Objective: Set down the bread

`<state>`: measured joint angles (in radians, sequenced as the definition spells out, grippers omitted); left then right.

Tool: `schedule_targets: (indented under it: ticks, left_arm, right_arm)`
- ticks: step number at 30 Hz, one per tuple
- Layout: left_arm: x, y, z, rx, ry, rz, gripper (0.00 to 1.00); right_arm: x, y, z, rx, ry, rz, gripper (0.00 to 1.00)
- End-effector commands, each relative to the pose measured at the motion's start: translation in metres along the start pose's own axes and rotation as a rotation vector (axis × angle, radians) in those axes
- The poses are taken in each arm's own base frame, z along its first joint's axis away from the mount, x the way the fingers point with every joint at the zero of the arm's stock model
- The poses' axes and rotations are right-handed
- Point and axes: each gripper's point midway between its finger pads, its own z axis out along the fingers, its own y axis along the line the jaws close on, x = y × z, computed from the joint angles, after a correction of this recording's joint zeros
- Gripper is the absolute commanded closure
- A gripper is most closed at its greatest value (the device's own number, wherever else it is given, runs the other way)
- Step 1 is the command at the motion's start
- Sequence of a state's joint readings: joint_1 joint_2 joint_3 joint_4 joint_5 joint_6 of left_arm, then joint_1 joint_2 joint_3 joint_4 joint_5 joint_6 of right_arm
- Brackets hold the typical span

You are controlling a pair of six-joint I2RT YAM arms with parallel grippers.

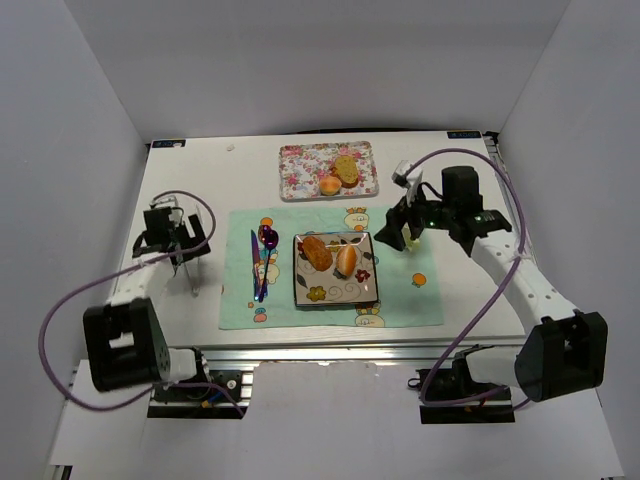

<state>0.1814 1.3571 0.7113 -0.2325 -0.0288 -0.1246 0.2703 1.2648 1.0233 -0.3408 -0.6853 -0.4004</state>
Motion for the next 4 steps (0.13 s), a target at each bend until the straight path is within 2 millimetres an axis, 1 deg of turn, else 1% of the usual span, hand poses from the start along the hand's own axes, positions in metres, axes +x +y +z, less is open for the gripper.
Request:
schedule_targets:
  ticks: [1,2,3,4]
  left_arm:
    - [-0.058,-0.021,-0.043,0.103,-0.229,-0.124,0.02]
    - [-0.069,-0.024,-0.058,0.123,-0.289,-0.191,0.02]
    - [-0.074,-0.024,-0.065,0.125,-0.318,-0.226,0.02]
    - [-0.079,-0.014,-0.07,0.071,-0.355,-0.27,0.02]
  right_arm:
    - [-0.036,-0.032,-0.011,0.203,-0.037,0.078,0.1]
    - [-0.041,-0.033,-0.013,0.211,-0.057,0.064,0.1]
    - [-0.047,-0.031,-0.014,0.204,-0.081,0.049,0.11]
    - [-0.05,-0.028,-0.014,0.188,-0.104,0.036,0.11]
